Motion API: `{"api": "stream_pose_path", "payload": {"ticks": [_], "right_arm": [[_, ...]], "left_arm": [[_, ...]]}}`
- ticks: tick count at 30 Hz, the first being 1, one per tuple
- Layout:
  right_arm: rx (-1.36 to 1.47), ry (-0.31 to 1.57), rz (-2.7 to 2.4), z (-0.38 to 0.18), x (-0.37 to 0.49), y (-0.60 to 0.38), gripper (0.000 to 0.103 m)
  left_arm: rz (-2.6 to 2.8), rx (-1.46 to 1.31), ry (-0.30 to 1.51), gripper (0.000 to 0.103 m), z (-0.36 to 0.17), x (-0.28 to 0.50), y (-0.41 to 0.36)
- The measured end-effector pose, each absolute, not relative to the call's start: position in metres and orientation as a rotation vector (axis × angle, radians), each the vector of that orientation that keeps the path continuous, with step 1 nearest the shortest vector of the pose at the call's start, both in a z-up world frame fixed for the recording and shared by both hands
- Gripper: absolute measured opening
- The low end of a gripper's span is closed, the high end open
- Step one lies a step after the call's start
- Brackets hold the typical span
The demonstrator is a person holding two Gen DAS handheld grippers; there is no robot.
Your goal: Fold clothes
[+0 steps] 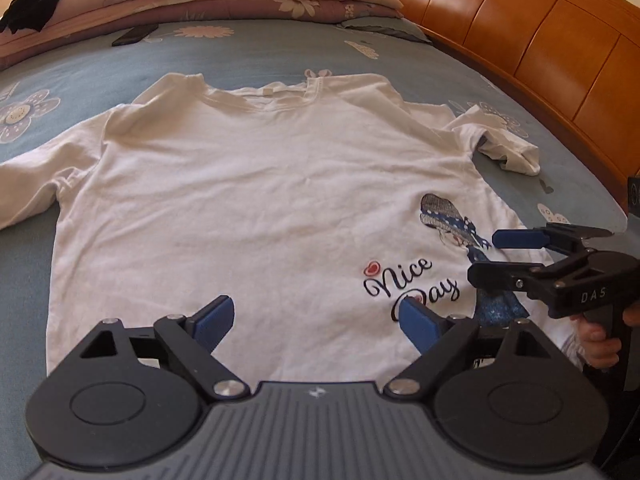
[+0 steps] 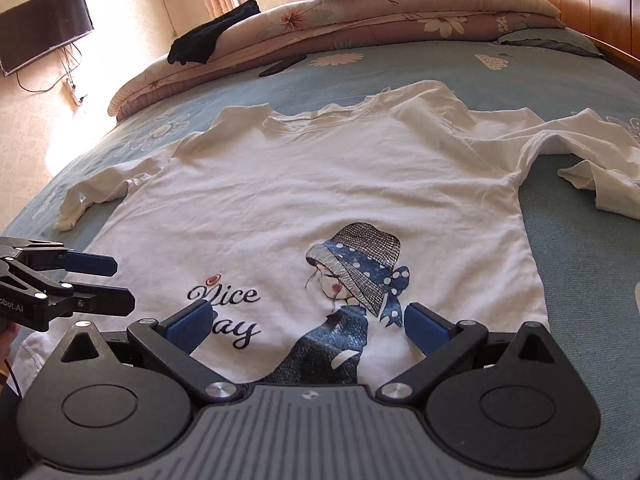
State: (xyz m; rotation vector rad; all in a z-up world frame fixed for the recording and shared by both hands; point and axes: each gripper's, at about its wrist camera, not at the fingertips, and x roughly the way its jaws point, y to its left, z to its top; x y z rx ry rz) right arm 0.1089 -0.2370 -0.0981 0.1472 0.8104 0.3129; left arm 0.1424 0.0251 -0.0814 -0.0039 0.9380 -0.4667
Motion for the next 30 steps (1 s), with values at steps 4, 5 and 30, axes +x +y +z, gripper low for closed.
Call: {"api": "stream_pose_path", "payload": {"ticks": [4, 5, 30], "right_arm": [[0.036, 0.795, 0.306, -0.104, 0.093, -0.231, 0.103], [-0.009, 0.792, 0.302, -0.106, 0.09, -0.226, 0.103], [-0.117, 0.76, 0.246, -0.113, 0.037, -0.226, 0.103]], "left_arm": [[-0.39, -0.025, 0.939, 0.092, -0.092, 0.113, 0.032], [-0.373, -0.027, 0.938, 0.092, -0.092, 0.108, 0.033], [-0.263, 0.123, 0.866, 0.103, -0.108, 0.056, 0.02]]}}
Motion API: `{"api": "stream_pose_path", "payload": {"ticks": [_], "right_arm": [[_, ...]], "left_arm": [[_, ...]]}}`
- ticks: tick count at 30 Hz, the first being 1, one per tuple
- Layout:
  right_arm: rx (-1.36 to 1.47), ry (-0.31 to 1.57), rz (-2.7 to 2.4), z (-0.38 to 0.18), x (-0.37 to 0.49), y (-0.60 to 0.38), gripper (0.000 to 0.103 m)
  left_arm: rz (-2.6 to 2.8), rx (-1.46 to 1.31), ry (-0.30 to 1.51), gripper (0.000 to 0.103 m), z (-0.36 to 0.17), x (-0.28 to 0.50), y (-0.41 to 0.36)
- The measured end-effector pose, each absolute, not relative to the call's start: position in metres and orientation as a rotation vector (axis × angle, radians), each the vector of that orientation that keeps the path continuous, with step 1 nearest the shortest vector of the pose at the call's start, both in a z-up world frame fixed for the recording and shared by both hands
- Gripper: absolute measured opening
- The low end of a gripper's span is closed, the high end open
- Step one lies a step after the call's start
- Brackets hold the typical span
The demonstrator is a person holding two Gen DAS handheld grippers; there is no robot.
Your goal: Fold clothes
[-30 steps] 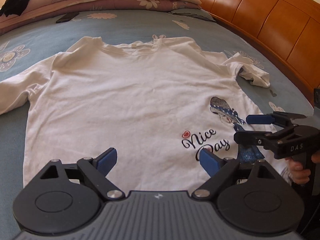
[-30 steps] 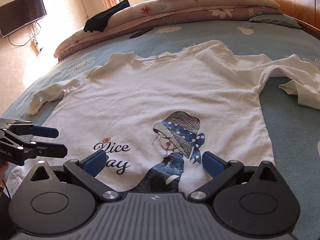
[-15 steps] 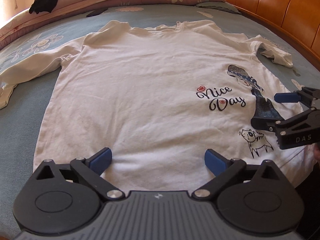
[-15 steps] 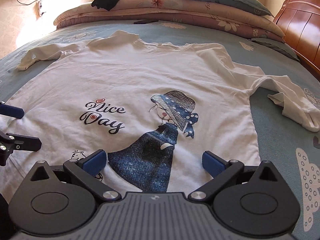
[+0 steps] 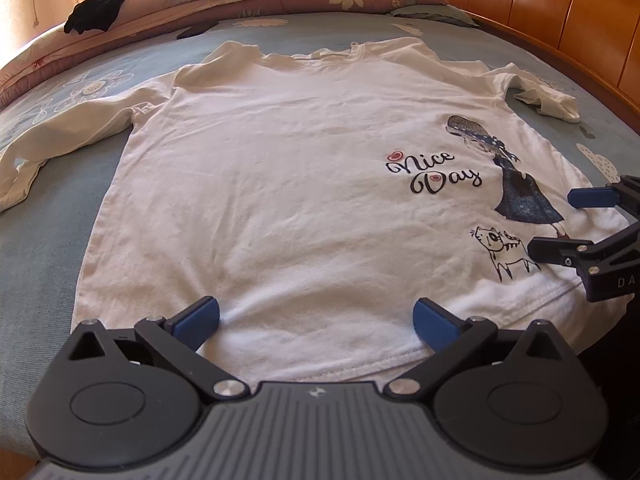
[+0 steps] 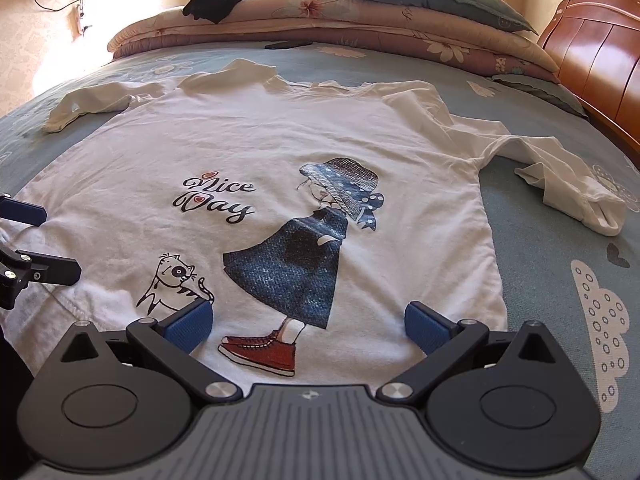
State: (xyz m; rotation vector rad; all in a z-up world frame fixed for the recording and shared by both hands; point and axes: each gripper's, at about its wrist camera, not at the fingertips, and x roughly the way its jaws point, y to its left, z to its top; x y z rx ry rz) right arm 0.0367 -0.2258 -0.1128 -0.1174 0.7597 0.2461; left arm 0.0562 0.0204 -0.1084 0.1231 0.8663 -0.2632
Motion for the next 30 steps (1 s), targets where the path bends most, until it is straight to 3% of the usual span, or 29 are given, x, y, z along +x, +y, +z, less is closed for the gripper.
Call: {"api": "stream_pose_path", "payload": {"ticks": [15, 30], "right_arm": [[-0.099, 0.651, 0.226, -0.122, 0.023, -0.228, 0.103], [-0.07, 0.685, 0.273, -0.109, 0.033, -0.234, 0.103]], "left_arm": [[-0.332, 0.093, 0.814, 0.102, -0.099, 0.046, 0.024], [-0.434, 0.126, 0.82, 0.102, -0.108, 0.035, 0.006]]}}
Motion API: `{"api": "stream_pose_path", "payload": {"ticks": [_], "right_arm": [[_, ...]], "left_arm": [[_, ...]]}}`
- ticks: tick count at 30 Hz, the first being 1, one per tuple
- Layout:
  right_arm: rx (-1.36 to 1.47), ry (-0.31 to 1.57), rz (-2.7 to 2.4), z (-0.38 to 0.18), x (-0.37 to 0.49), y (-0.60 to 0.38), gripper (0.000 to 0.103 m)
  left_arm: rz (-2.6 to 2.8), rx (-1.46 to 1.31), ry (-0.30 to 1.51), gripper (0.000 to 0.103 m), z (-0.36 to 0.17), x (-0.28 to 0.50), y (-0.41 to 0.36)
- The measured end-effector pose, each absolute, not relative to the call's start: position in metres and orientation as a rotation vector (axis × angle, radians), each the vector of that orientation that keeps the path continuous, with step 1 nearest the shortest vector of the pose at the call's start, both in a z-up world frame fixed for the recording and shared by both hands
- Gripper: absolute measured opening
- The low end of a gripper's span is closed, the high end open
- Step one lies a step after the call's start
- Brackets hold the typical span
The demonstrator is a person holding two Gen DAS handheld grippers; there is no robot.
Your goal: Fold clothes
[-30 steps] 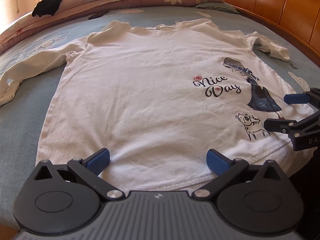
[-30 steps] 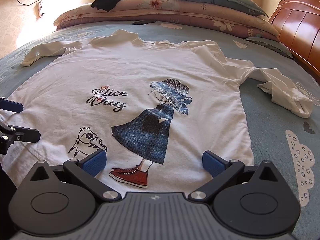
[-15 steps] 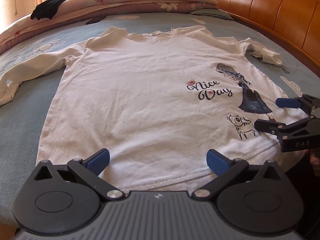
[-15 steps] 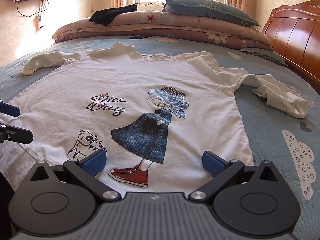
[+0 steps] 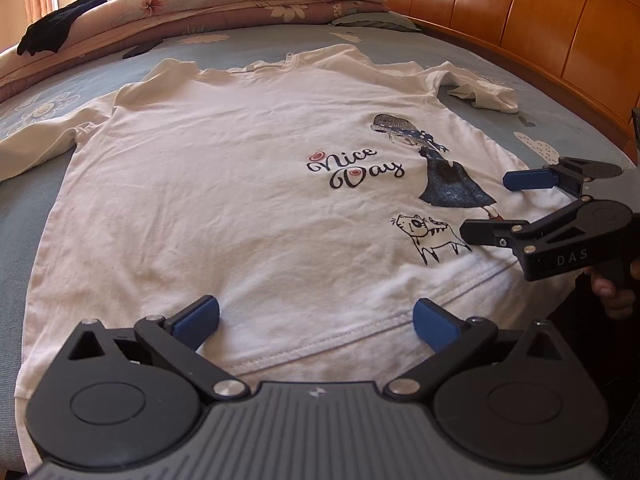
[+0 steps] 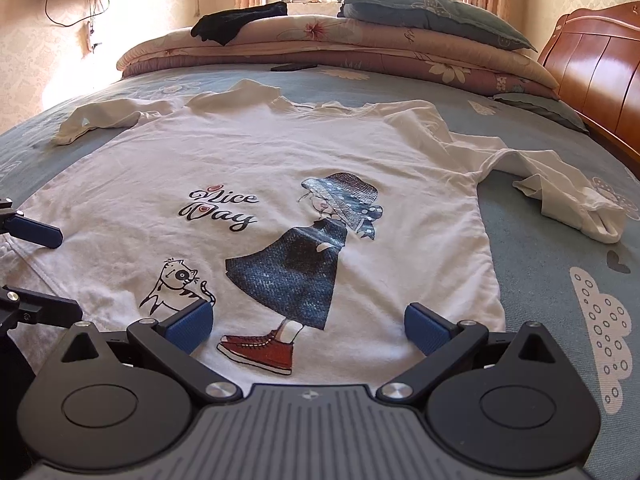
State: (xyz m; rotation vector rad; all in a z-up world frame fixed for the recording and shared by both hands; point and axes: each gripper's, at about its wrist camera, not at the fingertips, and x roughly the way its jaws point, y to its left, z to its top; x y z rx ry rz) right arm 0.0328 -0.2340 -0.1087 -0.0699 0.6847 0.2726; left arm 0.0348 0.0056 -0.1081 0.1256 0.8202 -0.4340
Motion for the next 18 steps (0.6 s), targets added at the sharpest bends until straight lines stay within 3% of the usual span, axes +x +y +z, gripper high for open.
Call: {"api": "stream_pose_path", "payload": {"ticks": [5, 10, 18], "right_arm": [[0.217, 0.665, 0.403, -0.084, 0.074, -0.238, 0.103], [0.47, 0.784, 0.492, -0.105, 0.123, -0.227, 0.103], [0.496, 0.701, 0.399, -0.111, 0.082, -0.287, 0.103]], "left_arm": [[-0.408, 0.13, 0.823, 0.102, -0.108, 0.037, 0.002], [-0.41, 0.122, 0.831, 0.102, -0.108, 0.037, 0.004], [-0.416, 0.114, 0.822, 0.102, -0.108, 0.039, 0.007]]}}
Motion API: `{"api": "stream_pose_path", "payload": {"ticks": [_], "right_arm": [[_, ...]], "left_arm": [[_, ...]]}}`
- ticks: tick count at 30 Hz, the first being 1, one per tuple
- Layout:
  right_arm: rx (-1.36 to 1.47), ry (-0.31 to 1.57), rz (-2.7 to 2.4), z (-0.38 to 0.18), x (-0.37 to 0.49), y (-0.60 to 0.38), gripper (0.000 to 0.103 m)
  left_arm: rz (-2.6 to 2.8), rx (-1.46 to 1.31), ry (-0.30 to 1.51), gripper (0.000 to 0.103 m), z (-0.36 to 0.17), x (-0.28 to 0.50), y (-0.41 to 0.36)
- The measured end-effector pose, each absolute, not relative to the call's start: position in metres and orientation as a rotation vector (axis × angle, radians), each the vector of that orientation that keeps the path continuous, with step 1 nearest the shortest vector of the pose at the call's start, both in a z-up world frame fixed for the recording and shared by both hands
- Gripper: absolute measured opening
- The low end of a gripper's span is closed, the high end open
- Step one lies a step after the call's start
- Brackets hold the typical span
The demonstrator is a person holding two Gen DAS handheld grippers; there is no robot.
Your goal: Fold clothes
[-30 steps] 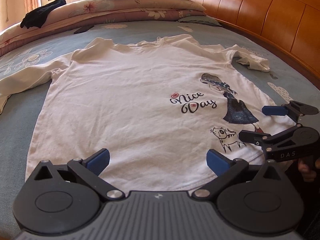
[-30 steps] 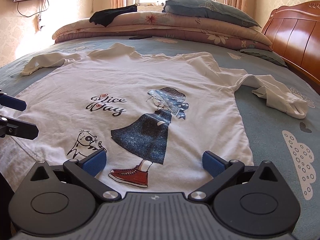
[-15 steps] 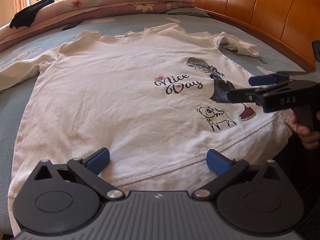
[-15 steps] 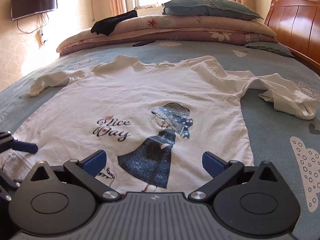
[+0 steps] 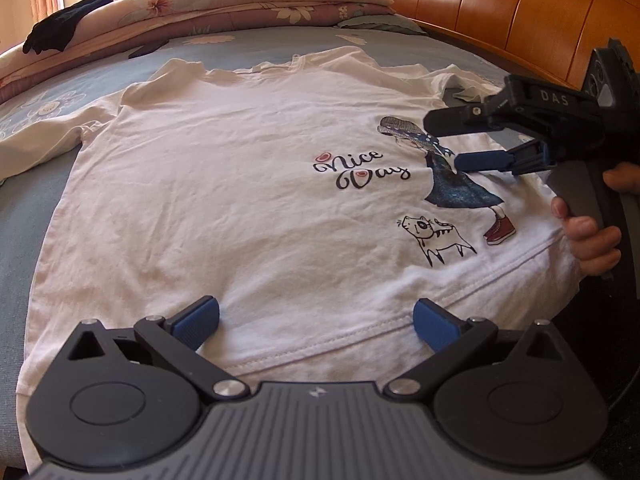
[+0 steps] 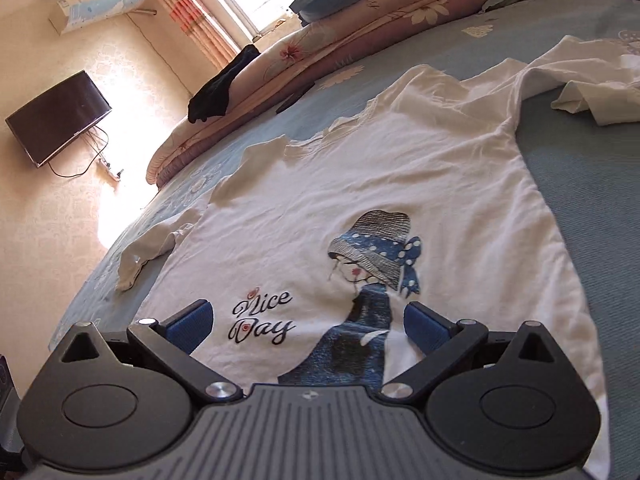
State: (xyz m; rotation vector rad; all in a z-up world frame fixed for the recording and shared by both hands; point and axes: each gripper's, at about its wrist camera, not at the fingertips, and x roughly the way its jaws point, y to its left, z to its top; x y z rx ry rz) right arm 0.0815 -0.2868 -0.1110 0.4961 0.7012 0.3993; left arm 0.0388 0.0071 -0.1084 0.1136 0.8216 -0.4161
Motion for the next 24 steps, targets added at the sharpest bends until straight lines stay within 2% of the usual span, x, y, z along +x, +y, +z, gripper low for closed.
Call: {"api": "stream_pose_path", "payload": {"ticks": [5, 12, 17, 24], "right_arm": [[0.625, 0.691, 0.365, -0.104, 0.066, -0.312, 0.103], [0.57, 0.699, 0.272, -0.11, 0.06, -0.326, 0.103], [0.693, 0.669, 0.123, -0.102, 0.052, -0.357, 0.103], [0.829, 0.778, 0.285, -0.109, 0.05, -0.351, 0.103]], "left_arm": [[-0.414, 0.105, 0.812, 0.102, -0.109, 0.04, 0.008], [-0.417, 0.084, 0.804, 0.102, -0.109, 0.04, 0.011], [-0.41, 0.075, 0.805, 0.102, -0.108, 0.04, 0.01], [-0.401, 0.059, 0.815, 0.102, -0.107, 0.042, 0.01]]}}
